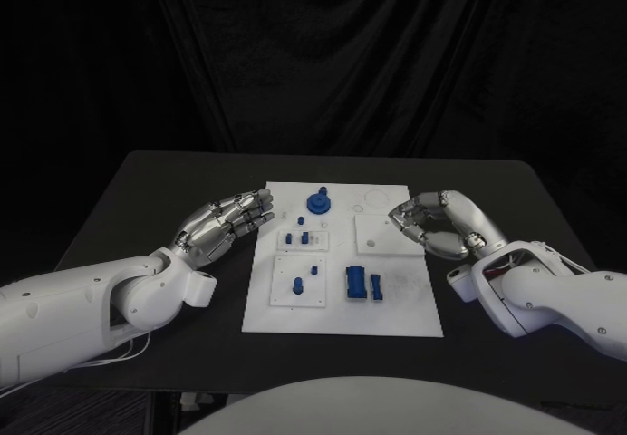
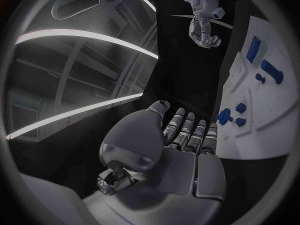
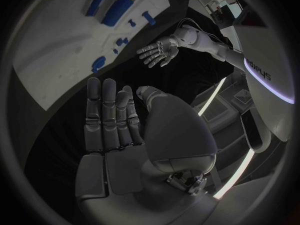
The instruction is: Assemble the parts on the task board
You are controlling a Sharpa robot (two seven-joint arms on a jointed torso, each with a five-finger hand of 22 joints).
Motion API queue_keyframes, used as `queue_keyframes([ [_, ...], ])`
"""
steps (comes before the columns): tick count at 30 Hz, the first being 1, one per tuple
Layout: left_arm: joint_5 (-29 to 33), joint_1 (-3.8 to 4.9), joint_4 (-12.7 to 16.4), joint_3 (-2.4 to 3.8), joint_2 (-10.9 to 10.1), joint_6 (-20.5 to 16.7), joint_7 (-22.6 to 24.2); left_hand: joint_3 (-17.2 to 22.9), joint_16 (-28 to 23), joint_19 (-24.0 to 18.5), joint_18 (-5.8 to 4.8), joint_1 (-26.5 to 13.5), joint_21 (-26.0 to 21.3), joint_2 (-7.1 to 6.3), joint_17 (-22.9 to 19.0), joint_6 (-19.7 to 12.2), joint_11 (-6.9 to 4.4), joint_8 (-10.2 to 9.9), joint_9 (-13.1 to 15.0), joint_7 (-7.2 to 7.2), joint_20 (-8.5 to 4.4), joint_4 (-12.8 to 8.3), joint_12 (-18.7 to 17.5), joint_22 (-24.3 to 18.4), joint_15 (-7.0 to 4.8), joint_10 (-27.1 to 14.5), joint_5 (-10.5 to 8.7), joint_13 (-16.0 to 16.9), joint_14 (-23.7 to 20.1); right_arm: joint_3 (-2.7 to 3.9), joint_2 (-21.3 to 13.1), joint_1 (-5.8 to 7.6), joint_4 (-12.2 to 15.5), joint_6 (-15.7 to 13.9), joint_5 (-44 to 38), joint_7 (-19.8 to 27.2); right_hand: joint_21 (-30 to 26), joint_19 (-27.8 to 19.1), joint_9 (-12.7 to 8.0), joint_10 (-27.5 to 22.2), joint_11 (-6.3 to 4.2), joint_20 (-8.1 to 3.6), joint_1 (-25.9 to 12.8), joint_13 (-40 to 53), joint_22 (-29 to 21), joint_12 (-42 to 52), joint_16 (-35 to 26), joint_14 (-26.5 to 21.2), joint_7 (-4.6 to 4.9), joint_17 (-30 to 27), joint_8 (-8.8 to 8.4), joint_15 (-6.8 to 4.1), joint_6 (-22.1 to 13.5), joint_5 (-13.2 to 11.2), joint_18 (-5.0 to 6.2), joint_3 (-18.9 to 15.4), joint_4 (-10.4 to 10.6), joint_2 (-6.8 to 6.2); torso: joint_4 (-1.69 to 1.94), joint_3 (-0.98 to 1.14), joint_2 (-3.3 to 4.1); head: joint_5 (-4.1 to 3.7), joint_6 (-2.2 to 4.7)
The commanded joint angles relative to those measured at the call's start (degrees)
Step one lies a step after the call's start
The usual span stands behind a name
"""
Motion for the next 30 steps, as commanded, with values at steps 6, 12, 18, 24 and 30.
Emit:
queue_keyframes([
  [6,0.1,2.53,-2.2,0.04,2.9,-3.1,7.2,0.3,-6.4,-0.4,-0.29,-1.4,-0.1,-0.68,-0.9,-2.4,-3.0,-1.1,-0.4,1.93,-3.06,1.5,-4.8,-0.4,-3.26,-3.4,-1.03,-0.6,-3.6,-0.42,4.1,2.3,-6.5,15.8,28.7,11.5,-22.8,-20.6,-5.4,-22.9,7.82,7.28,-9.5,-22.3,-19.5,-24.1,-25.9,-26.0,2.02,-18.2,-5.48,9.75,-15.4,0.0,-3.46,-6.0,0.5,3.25,-1.12,0.89,-4.34,1.07,-0.01],
  [12,0.1,2.82,-7.4,0.03,7.8,-2.1,8.1,-0.4,-8.5,-0.6,1.08,-2.1,-0.1,-0.64,-1.2,-9.1,-6.3,-4.7,-1.2,-1.46,-2.51,3.4,-10.7,-0.7,-4.1,-7.4,-2.22,-1.2,-4.1,-0.6,6.6,1.31,-11.4,26.8,35.9,12.5,-25.2,-46.9,-11.4,-35.9,6.45,8.12,-13.1,-34.1,-49.4,-31.4,-36.2,-42.7,-5.07,-26.7,-10.91,10.37,-31.6,-2.9,-3.16,-14.8,0.5,7.42,-1.82,1.23,-8.05,1.1,-0.01],
  [18,-2.7,2.28,-14.1,0.04,13.6,-0.7,9.4,-4.3,-10.5,-3.6,0.04,-2.3,-1.3,-0.61,-1.5,-15.6,-8.08,-7.6,-1.9,-9.28,-2.78,9.9,-14.8,-2.9,-3.41,-9.7,-5.77,-1.7,-4.4,-0.64,7.3,-0.79,-14.6,31.7,37.8,14.3,-25.7,-50.2,-14.6,-42.7,1.82,8.02,-11.7,-41.7,-55.3,-36.4,-40.4,-49.3,-15.41,-29.5,-15.04,8.9,-44.5,-6.3,-1.03,-21.9,0.5,10.04,-2.24,1.31,-10.9,2.24,-0.01],
  [24,-5.1,0.82,-18.3,0.04,16.4,-0.4,10.7,-6.8,-11.9,-4.1,0.41,-1.4,-1.6,-0.04,-1.7,-16.7,-8.81,-7.8,-2.0,-11.76,-2.93,11.6,-16.0,-3.3,-3.87,-10.0,-7.76,-1.9,-4.5,-0.64,8.7,-2.27,-17.3,33.8,39.7,15.8,-25.7,-50.5,-15.3,-43.7,1.05,7.87,-10.0,-43.9,-56.2,-37.1,-40.8,-50.5,-17.4,-29.7,-17.0,8.43,-48.6,-6.6,-0.37,-25.1,0.5,11.5,-3.07,1.28,-12.39,3.36,-0.01],
  [30,-3.0,0.59,-18.7,0.14,16.7,-1.9,0.1,-4.9,-13.8,-4.2,-1.29,-26.4,-1.7,-4.58,-2.1,-19.7,-12.54,-9.0,-3.2,-8.88,-6.61,5.9,-19.4,-3.5,-6.57,-10.5,-16.62,-3.2,-4.6,-0.41,9.0,-2.42,-17.3,30.0,37.5,13.6,-26.6,-52.2,-16.0,-45.3,-5.25,-1.22,-45.2,-47.7,-62.1,-44.6,-47.5,-53.1,-8.36,-31.1,-17.97,2.15,-52.1,-17.9,-5.18,-17.1,-8.9,8.37,-2.72,1.31,-11.46,3.21,0.26],
])
